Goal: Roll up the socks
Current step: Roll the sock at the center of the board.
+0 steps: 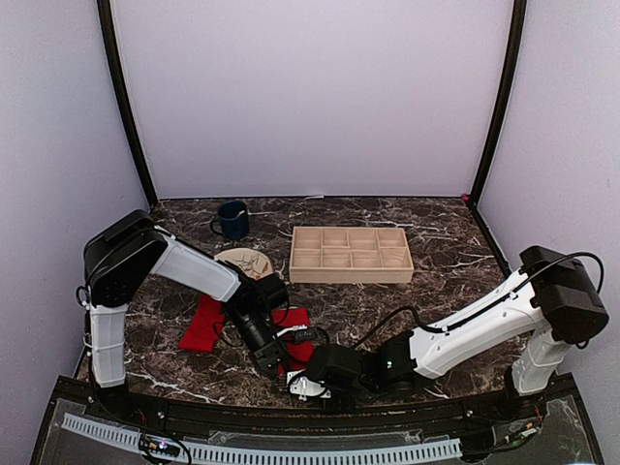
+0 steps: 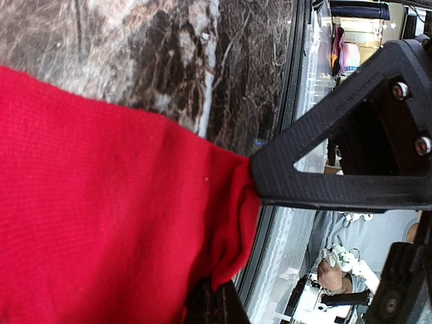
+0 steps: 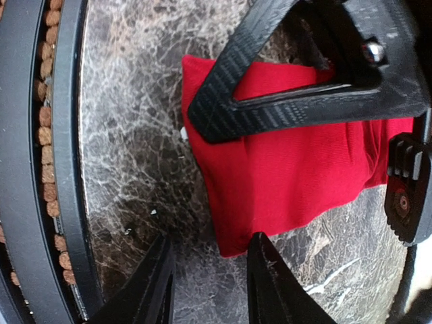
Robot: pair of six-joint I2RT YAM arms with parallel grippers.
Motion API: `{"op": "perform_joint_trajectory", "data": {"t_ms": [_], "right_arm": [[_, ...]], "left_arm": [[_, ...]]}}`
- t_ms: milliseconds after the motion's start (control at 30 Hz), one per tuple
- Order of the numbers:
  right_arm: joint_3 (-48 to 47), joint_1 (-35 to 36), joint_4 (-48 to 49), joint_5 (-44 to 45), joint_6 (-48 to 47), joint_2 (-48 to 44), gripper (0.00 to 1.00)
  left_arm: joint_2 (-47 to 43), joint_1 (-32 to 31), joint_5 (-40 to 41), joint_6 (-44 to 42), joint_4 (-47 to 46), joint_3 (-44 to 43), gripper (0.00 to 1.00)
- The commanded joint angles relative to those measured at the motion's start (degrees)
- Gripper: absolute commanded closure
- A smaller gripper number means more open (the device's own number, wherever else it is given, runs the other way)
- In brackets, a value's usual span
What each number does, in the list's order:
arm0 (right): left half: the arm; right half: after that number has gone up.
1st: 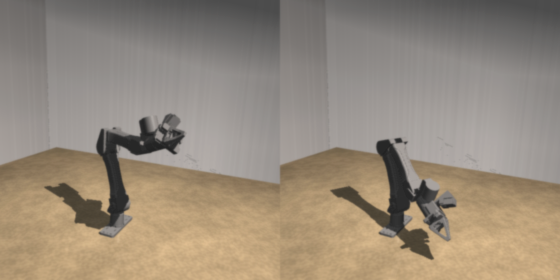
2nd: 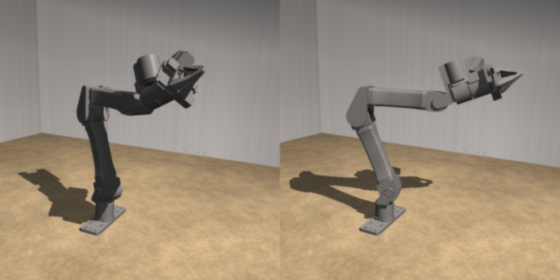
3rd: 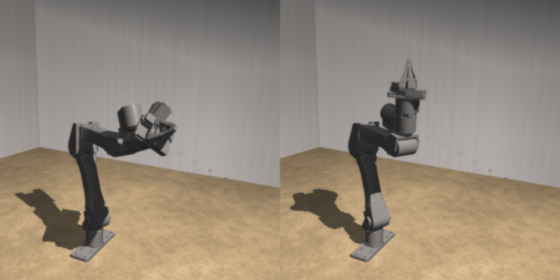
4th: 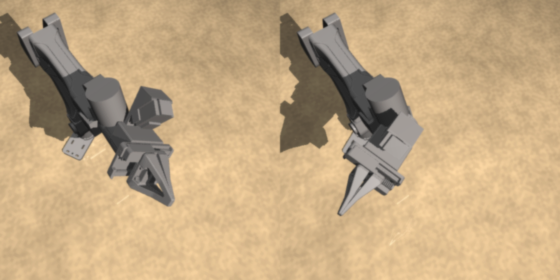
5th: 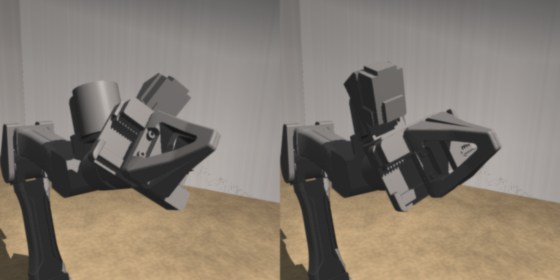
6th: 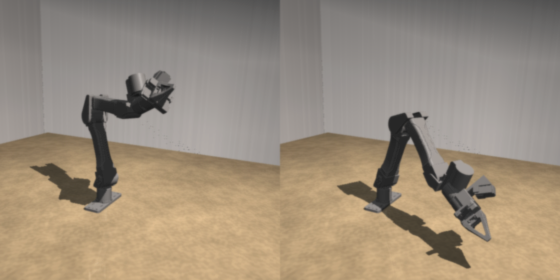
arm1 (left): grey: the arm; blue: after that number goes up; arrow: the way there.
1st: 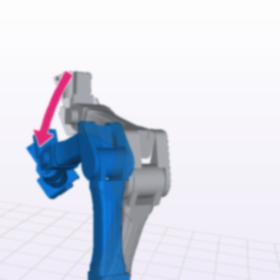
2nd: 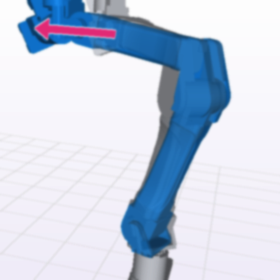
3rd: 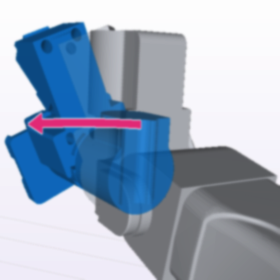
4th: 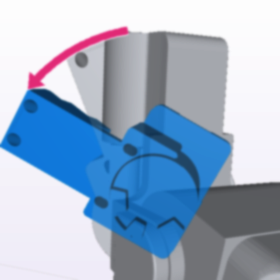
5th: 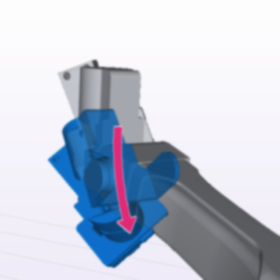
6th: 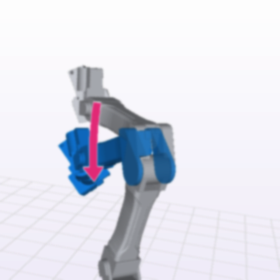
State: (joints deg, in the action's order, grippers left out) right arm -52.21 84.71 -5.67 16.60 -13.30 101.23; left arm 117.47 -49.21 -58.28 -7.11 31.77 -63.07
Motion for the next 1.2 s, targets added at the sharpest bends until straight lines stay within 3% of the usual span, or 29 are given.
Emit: {"op": "perform_joint_trajectory", "data": {"t_ms": [0,367,933,1167], "right_arm": [[-1.09,0.46,1.36,1.13,-2.63,1.34,0.65],[-0.97,0.24,3.04,1.2,-5.33,2.82,0.69],[-2.64,-2.57,-0.7,-5.09,-4.42,4.36,0.88],[-4.16,-5.41,-3.07,-8.92,-2.76,5.48,0.96]], "left_arm": [[1.01,0.51,0.36,-1.56,2.0,-0.83,1.0],[1.79,0.61,-0.26,-1.76,2.33,-0.91,1.0],[1.88,1.3,0.47,-1.82,3.28,-1.74,1.0],[-1.7,2.45,5.32,1.22,1.27,-0.3,0.83]]}}
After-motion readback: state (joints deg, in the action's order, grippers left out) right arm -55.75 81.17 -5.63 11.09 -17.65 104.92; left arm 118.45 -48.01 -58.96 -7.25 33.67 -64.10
